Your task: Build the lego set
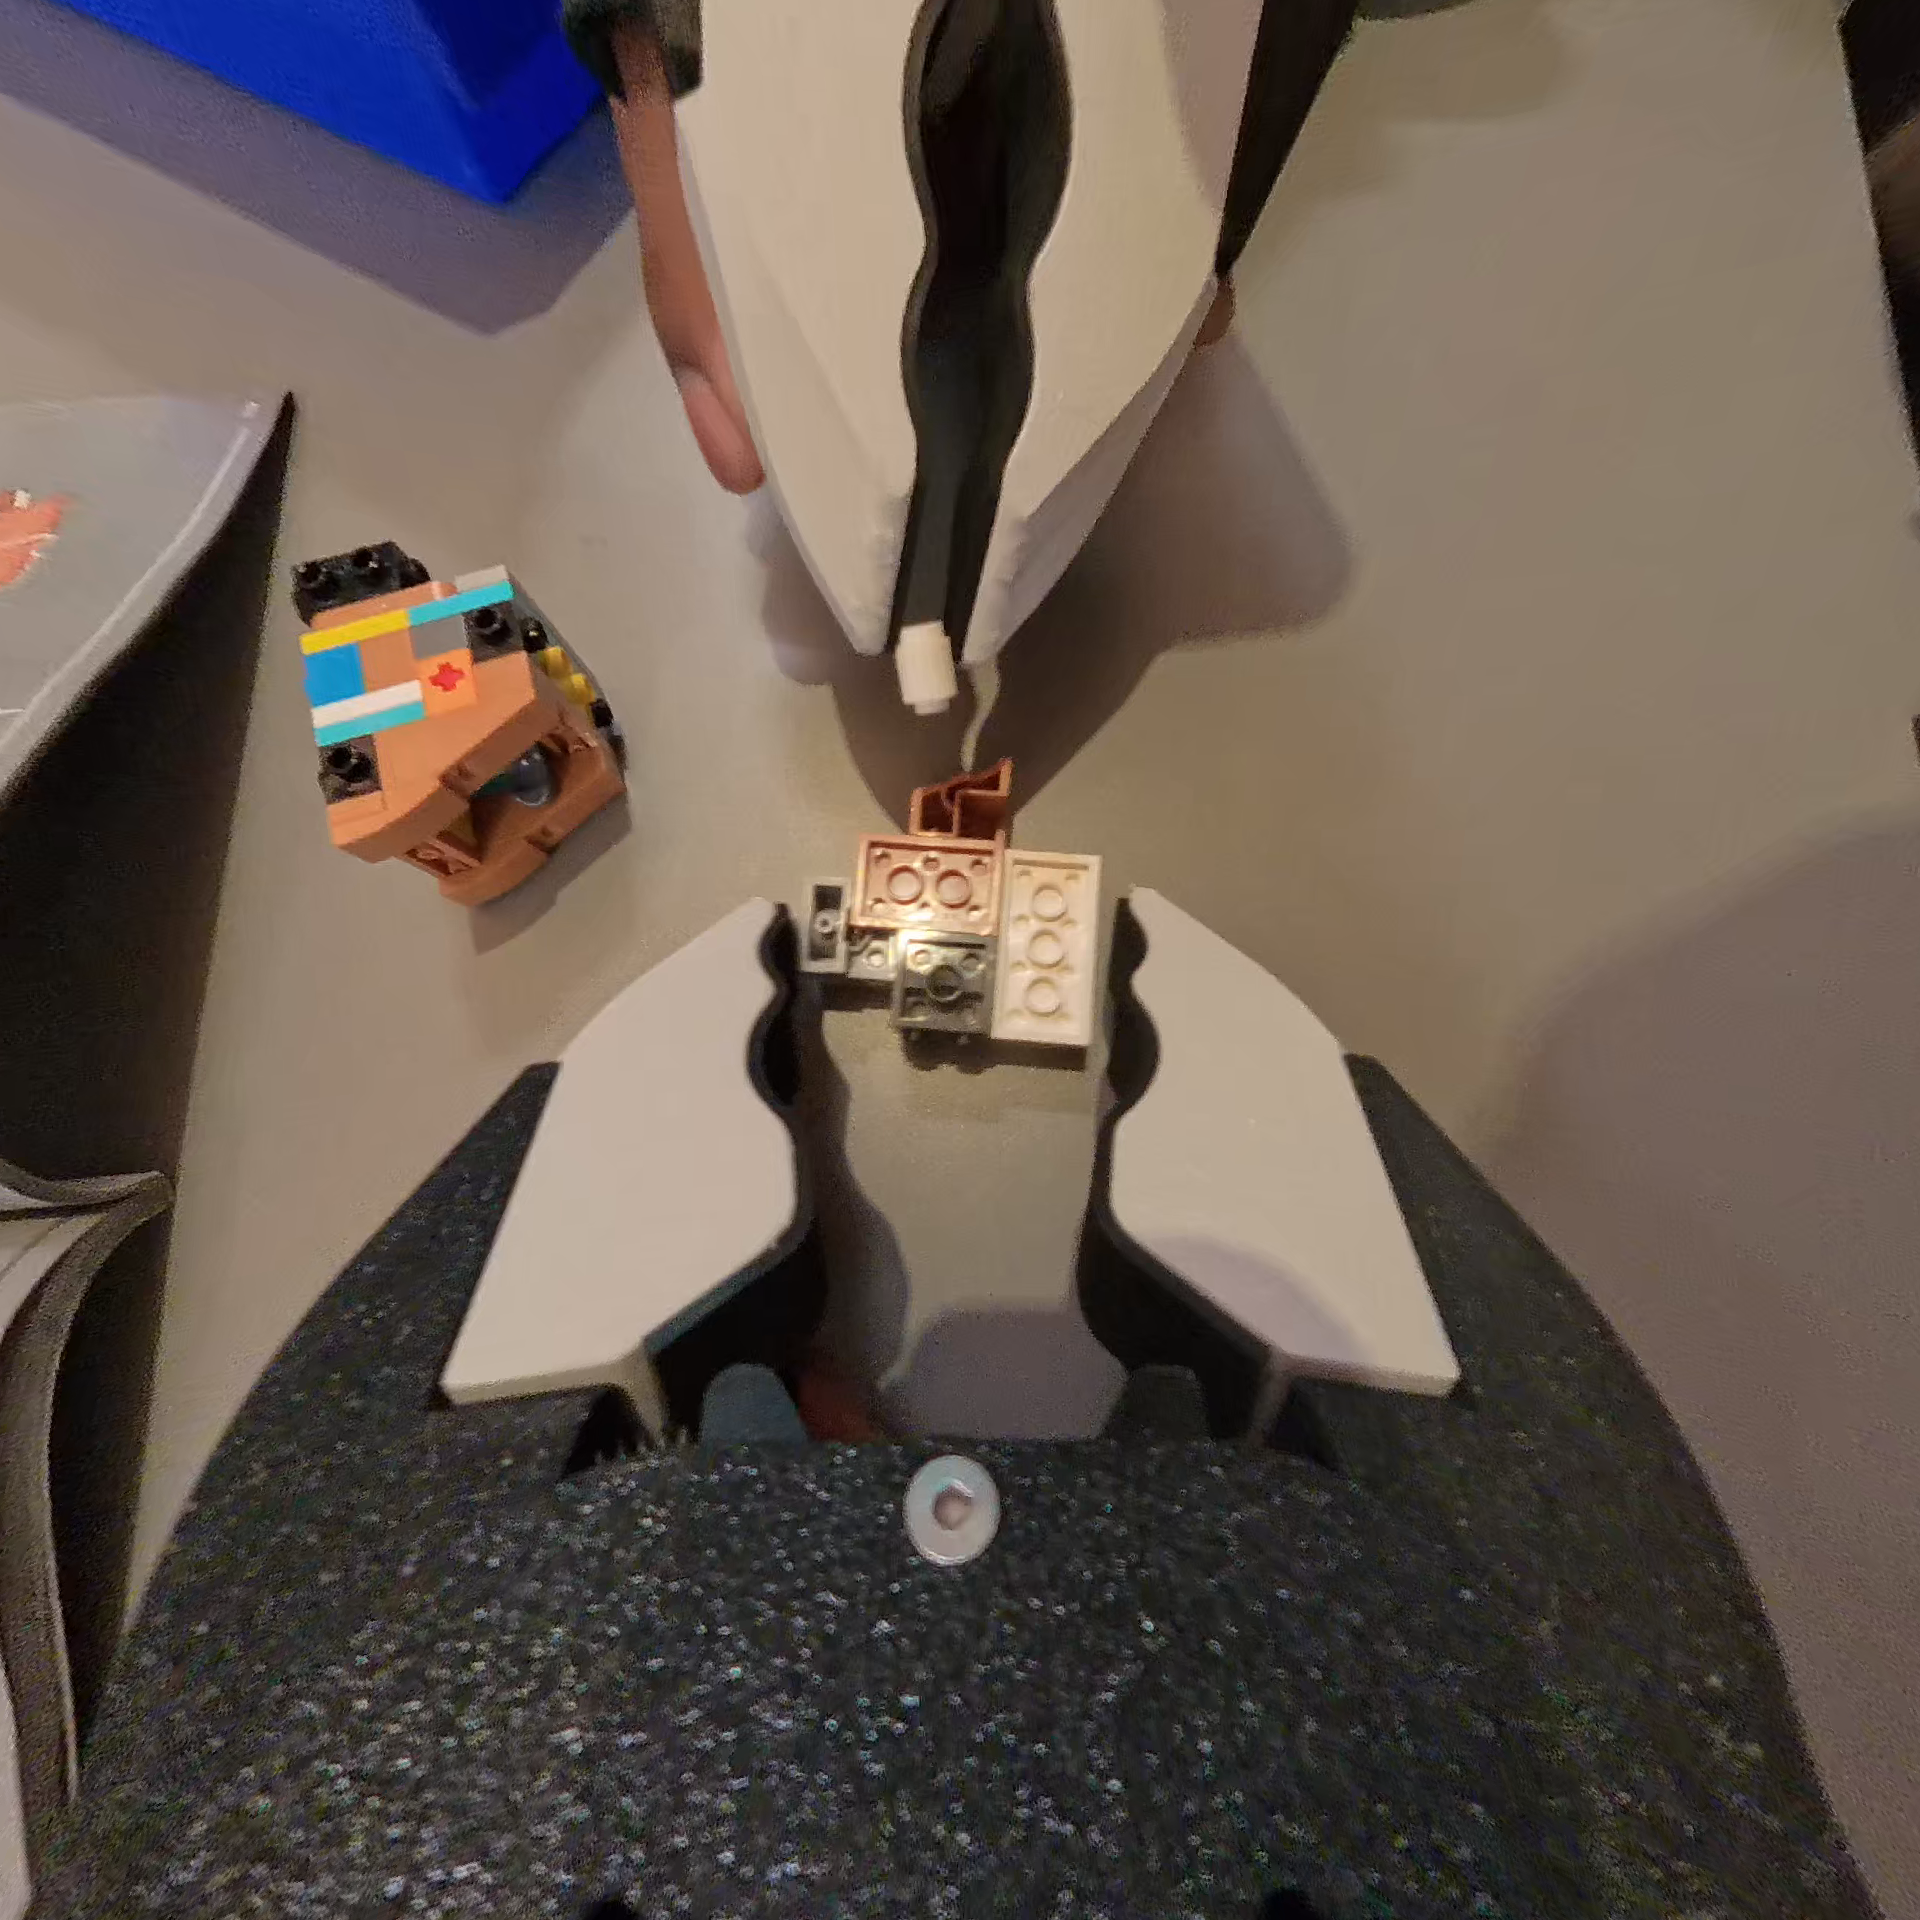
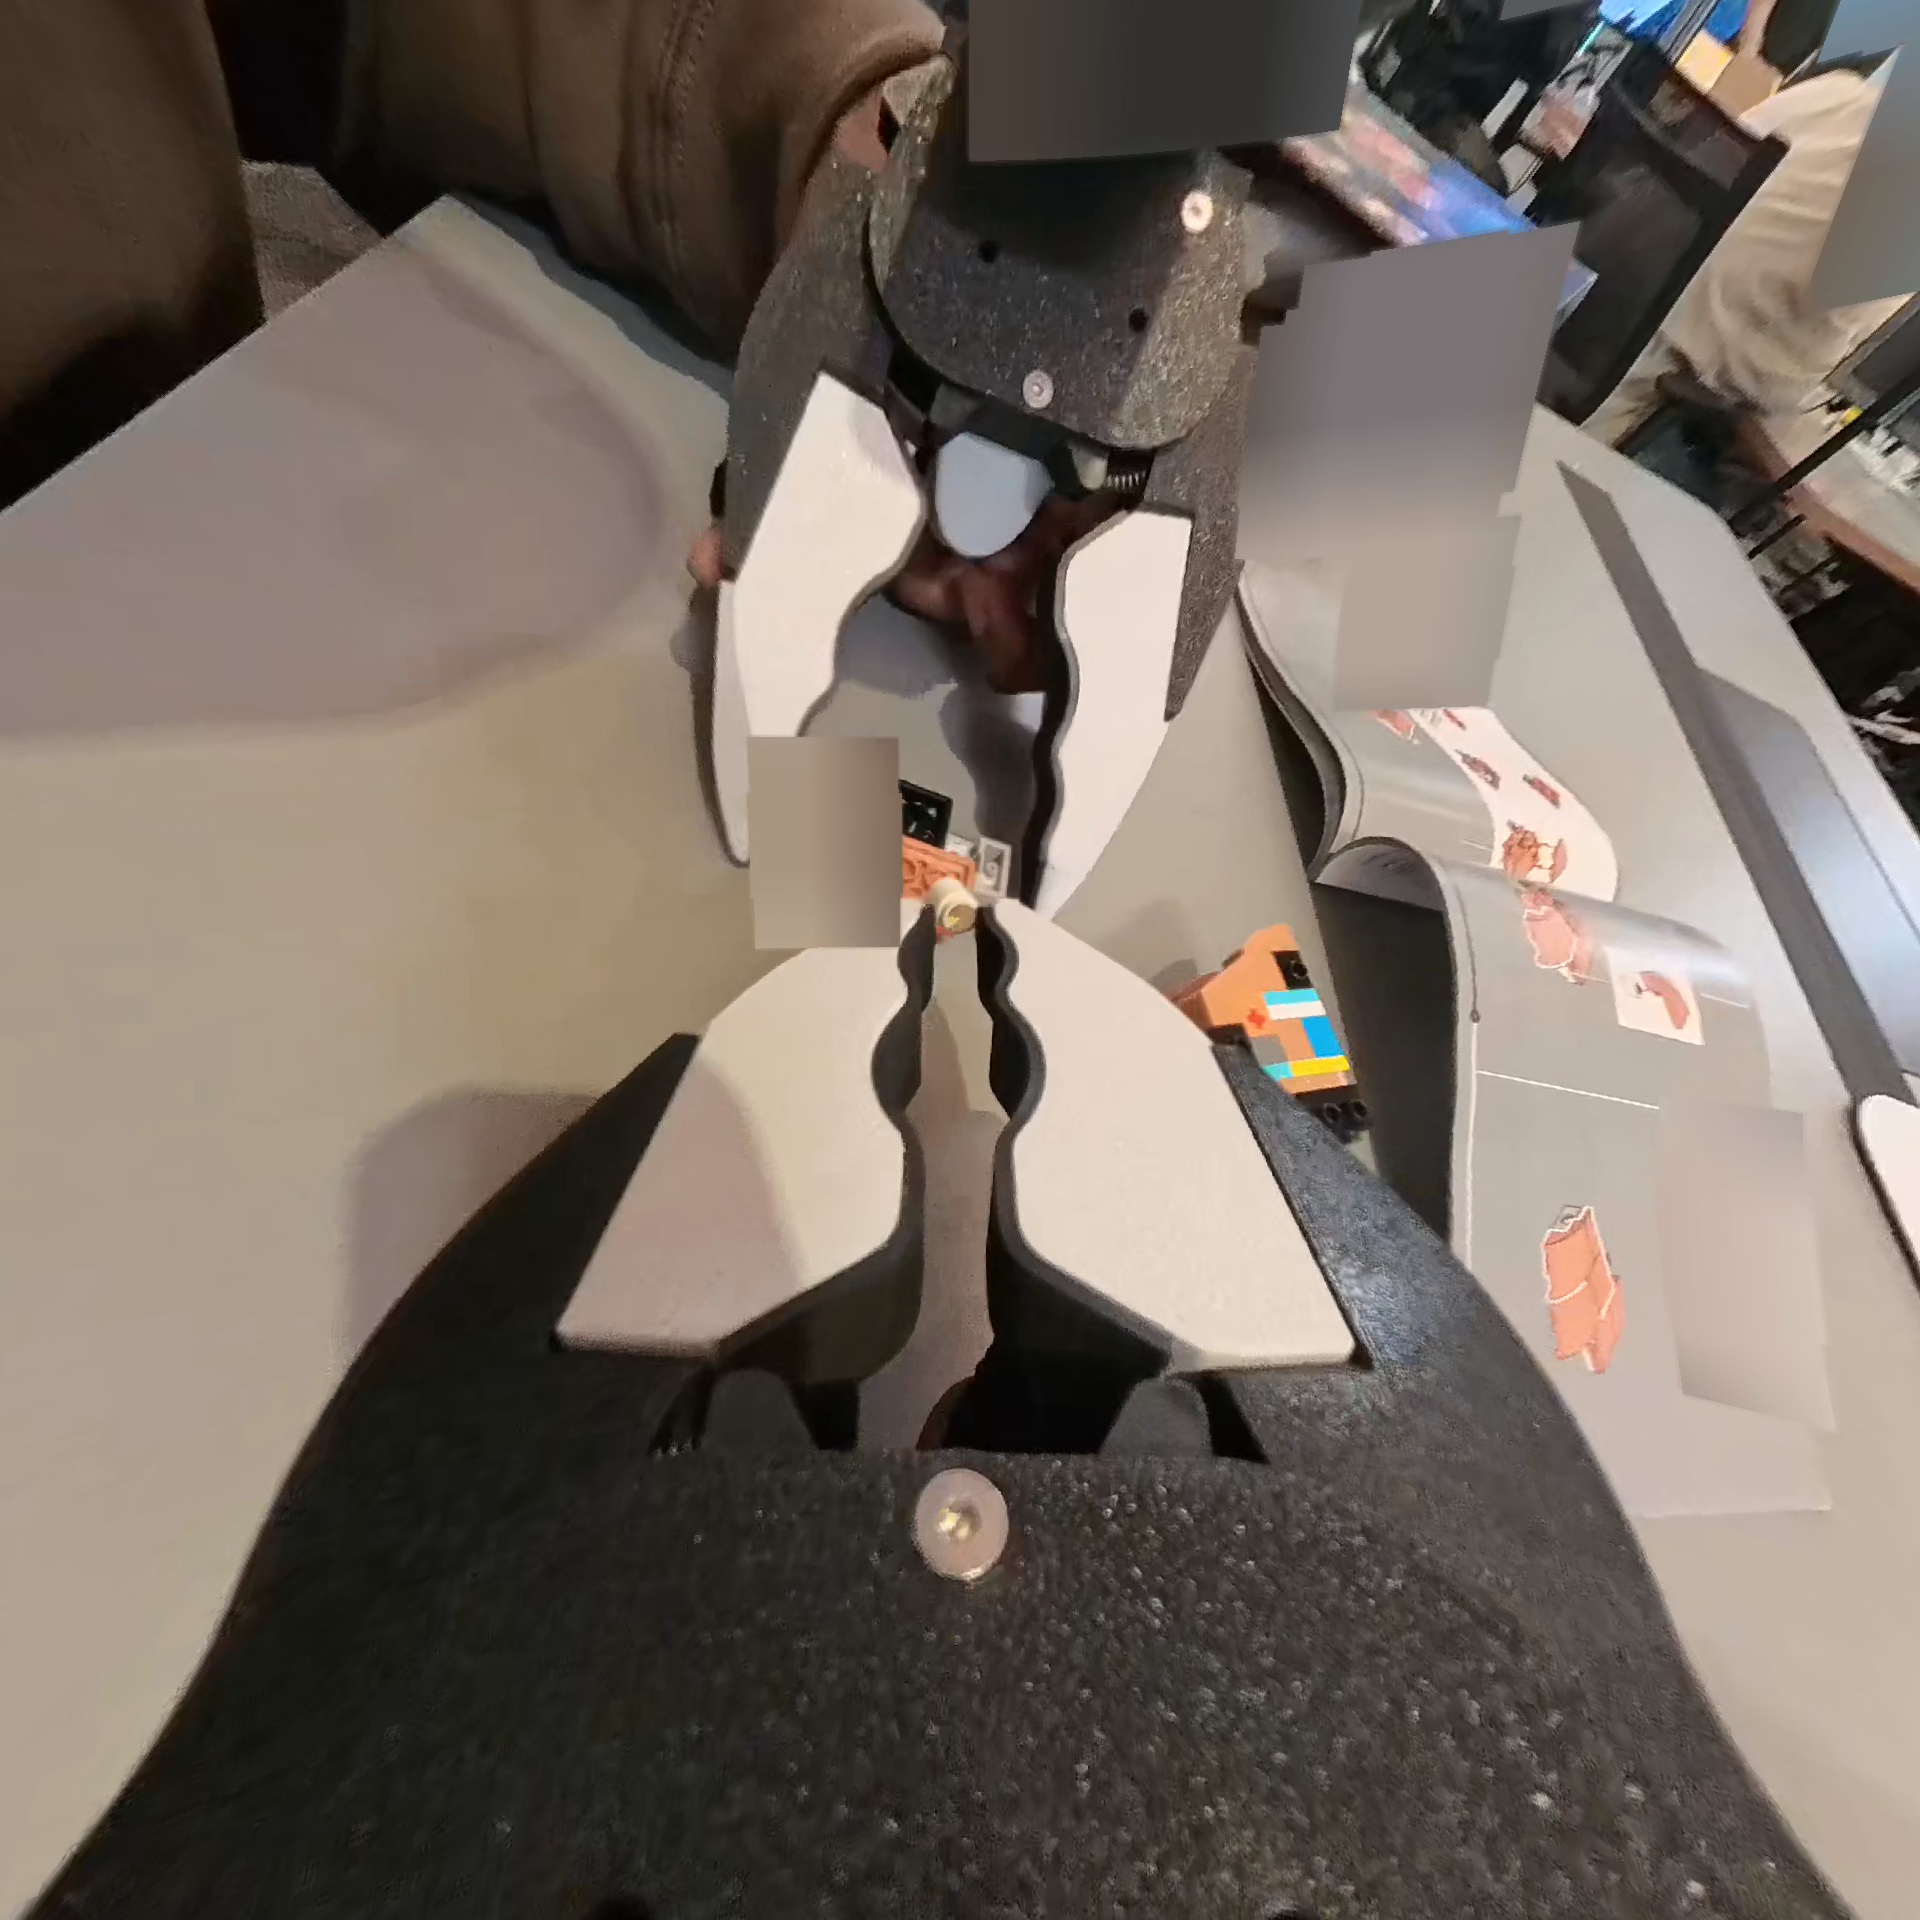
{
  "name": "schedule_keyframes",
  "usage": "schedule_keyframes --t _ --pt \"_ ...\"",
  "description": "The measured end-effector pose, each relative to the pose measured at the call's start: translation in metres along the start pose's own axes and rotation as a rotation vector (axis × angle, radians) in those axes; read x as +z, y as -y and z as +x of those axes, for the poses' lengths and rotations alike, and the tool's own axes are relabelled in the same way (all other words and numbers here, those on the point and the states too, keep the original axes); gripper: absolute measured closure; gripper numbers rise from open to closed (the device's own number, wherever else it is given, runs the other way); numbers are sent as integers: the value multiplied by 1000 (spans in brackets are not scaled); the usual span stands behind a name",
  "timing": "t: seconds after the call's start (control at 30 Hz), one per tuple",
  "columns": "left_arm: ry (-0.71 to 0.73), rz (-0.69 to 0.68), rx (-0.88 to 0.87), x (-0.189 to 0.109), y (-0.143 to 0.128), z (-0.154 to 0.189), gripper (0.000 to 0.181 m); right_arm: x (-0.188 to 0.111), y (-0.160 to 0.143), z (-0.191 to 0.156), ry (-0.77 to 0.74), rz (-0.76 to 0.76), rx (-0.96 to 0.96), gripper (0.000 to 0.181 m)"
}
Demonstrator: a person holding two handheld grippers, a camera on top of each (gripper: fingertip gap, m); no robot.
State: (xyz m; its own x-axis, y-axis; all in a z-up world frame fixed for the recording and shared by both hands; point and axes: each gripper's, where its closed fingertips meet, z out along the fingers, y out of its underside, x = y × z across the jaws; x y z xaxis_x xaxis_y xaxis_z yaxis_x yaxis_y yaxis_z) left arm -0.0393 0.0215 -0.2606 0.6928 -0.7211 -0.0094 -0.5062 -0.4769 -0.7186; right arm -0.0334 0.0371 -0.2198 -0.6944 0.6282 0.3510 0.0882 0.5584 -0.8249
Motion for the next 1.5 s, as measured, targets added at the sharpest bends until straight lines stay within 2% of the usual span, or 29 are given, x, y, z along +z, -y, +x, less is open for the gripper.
schedule_keyframes --t 0.47,1.23,1.5 --pt "18 -1 -175 3 8 0 127 -1 -12 -11 110 -308 135 174" --pt "7 -17 -238 2 9 3 127 10 -18 -19 130 -519 113 174" --pt "-24 18 -277 2 11 3 127 12 -19 -20 135 -533 112 174"
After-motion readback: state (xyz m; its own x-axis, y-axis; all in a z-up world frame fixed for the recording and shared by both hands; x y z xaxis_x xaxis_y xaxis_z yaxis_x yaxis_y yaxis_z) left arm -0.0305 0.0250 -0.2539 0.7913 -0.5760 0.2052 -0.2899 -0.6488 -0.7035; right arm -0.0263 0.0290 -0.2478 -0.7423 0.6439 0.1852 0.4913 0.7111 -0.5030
